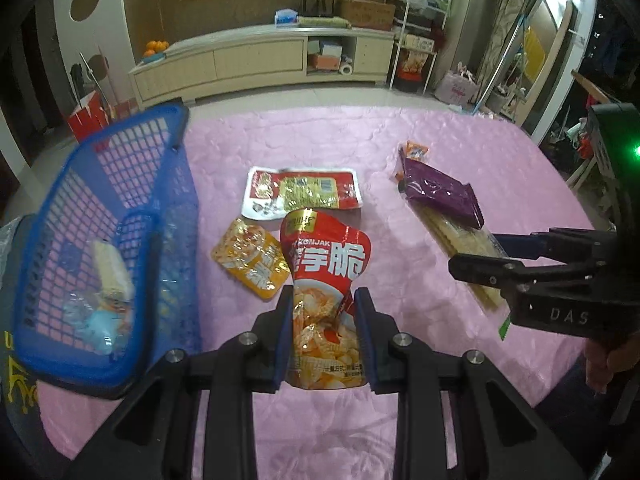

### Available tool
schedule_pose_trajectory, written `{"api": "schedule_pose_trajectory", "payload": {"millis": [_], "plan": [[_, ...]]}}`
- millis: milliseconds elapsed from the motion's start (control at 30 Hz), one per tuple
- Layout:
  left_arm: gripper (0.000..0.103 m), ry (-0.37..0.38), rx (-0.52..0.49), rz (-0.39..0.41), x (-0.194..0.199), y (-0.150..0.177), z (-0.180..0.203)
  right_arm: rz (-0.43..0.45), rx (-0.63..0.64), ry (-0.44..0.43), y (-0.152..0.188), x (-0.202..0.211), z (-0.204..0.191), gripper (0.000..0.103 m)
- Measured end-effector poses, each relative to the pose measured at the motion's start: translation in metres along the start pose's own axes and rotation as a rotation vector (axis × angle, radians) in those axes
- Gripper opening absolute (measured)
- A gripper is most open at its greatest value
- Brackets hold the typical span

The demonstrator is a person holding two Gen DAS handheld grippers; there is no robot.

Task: Organize snacks
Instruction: 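Carry the red bag and cracker tray with both tools over the blue basket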

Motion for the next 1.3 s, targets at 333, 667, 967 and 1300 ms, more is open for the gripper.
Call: {"api": "schedule_pose_trajectory", "payload": {"millis": [333, 667, 967, 1300], "plan": [[0.027, -0.009, 0.006, 0.089, 0.056, 0.001, -0.016, 0.087, 0.077, 0.053, -0.008, 0.049, -0.033, 0.058], [0.027, -0.019, 0.013, 0.148, 0.094, 0.007, -0.038, 0.115, 0.132, 0.066, -0.017, 0.065, -0.071, 0.058], [0.027, -0.043, 0.051, 0.176, 0.115, 0.011, -0.076, 0.091, 0.206, 0.044, -0.03, 0.059, -0.115, 0.058], [0.027, -0.087, 0.102, 0.175, 0.127, 0.007, -0.133, 0.089, 0.282, 0.004, -0.057, 0.042, -0.167, 0.058]]}}
Point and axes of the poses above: each gripper's, at about its wrist camera, not at the fingertips, and x roughly against the way its jaws point, z to its right, y to its underside, the point moved 5 cm from there along -x, roughly the way its jaws point, and after that the axes turned 8 degrees about -z, right-handed, at the moved point
